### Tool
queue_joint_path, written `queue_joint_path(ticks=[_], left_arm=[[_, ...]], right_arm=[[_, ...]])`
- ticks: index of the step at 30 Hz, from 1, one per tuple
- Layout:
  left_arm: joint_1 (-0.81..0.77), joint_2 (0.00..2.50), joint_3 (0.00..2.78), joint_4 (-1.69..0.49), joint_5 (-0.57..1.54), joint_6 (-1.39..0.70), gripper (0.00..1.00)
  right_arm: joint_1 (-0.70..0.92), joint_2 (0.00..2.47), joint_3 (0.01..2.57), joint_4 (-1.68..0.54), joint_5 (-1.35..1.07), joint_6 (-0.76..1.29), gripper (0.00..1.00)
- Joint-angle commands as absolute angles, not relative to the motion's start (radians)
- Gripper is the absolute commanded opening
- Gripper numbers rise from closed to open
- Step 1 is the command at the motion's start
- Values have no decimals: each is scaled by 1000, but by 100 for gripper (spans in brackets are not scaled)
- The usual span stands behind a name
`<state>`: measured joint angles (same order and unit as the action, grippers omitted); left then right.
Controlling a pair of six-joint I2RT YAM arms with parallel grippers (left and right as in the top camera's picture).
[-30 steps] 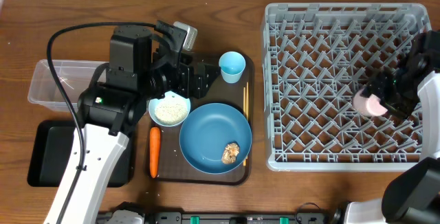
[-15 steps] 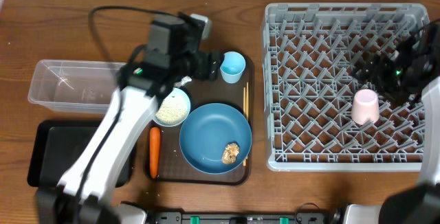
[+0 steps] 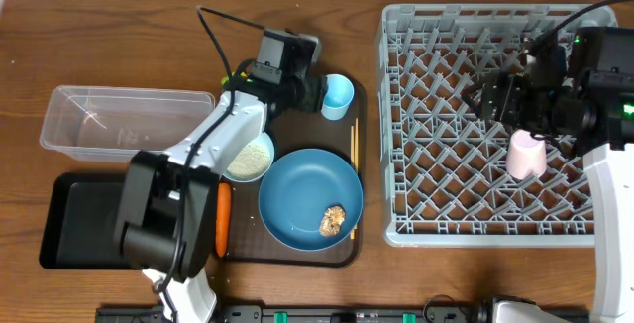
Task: Sort waste into correct bins and load items into the dishwasher rack
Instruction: 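Grasp the light-blue cup with the left gripper and lift it, then hand the light-blue cup from left gripper to right gripper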
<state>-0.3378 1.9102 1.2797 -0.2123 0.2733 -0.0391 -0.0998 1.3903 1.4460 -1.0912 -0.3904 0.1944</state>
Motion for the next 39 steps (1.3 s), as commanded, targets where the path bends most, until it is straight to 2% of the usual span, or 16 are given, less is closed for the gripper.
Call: queue_joint_path(ticks=[1, 8, 11, 14, 20, 23, 28, 31, 39], left_arm=[[-340, 1954, 1291, -227, 261, -65, 59], [-340, 1969, 1291, -241, 260, -65, 28], [-339, 1960, 1292, -245, 261, -79, 6], [-335, 1914, 1292, -252, 315, -92, 6], [-302, 1687, 1292, -290, 556, -134, 6], [-278, 1576, 1292, -328, 738, -136, 6], [-252, 1433, 1292, -336, 1018, -136, 6], [-252, 1369, 1292, -335, 1118, -136, 7], [-255, 1284, 1292, -336, 1224, -136, 6]], right_arm=[[-91, 1392, 1456, -1092, -374, 178, 82], [-91, 1392, 1456, -1093, -363, 178, 81], [-91, 1392, 1456, -1093, -362, 177, 82], [-91, 1392, 1456, -1089, -362, 173, 82], [-91, 1392, 1456, -1065, -398, 93, 83], [-90, 1392, 1456, -1046, -572, -61, 83], [-78, 1392, 1456, -1038, -1026, -357, 82], [-49, 1392, 1456, -1020, -1218, -442, 80], [109, 1392, 1456, -944, -1341, -531, 78]])
